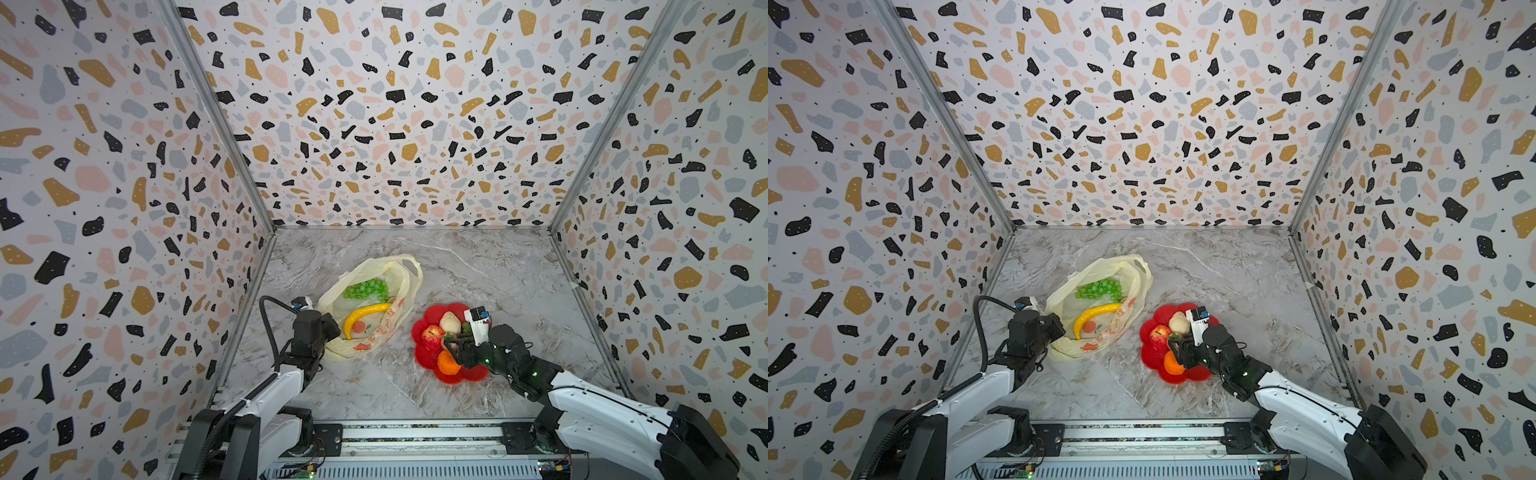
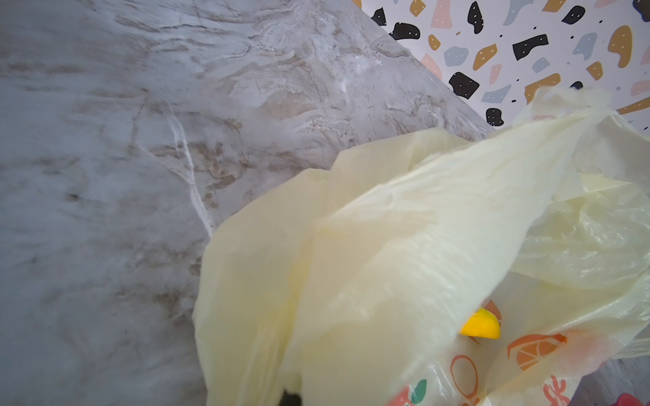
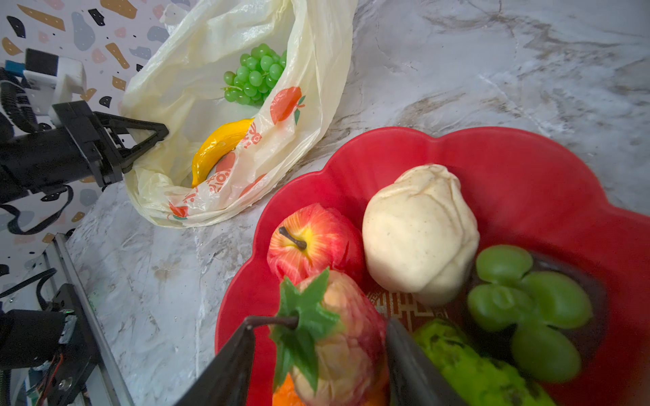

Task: Take fruits out of the plastic bag
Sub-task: Place the fruit on the plate.

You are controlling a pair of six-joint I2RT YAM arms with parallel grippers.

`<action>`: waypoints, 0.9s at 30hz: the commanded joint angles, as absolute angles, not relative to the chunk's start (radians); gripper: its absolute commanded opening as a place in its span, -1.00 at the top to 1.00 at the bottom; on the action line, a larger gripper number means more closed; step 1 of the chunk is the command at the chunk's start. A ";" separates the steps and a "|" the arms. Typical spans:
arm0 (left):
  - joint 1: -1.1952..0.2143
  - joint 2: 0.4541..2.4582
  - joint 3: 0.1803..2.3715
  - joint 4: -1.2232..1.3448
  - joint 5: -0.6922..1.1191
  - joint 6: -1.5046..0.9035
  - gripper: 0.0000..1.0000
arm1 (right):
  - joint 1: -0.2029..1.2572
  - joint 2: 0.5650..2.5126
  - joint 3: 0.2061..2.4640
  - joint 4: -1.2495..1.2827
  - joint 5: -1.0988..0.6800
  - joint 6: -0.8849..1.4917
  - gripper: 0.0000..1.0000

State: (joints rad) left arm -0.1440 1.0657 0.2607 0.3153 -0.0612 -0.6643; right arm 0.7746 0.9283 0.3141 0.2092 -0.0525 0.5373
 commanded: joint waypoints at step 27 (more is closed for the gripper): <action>-0.141 1.035 0.256 0.342 -0.037 -0.630 1.00 | 0.836 0.923 0.596 -0.095 0.124 0.509 -0.15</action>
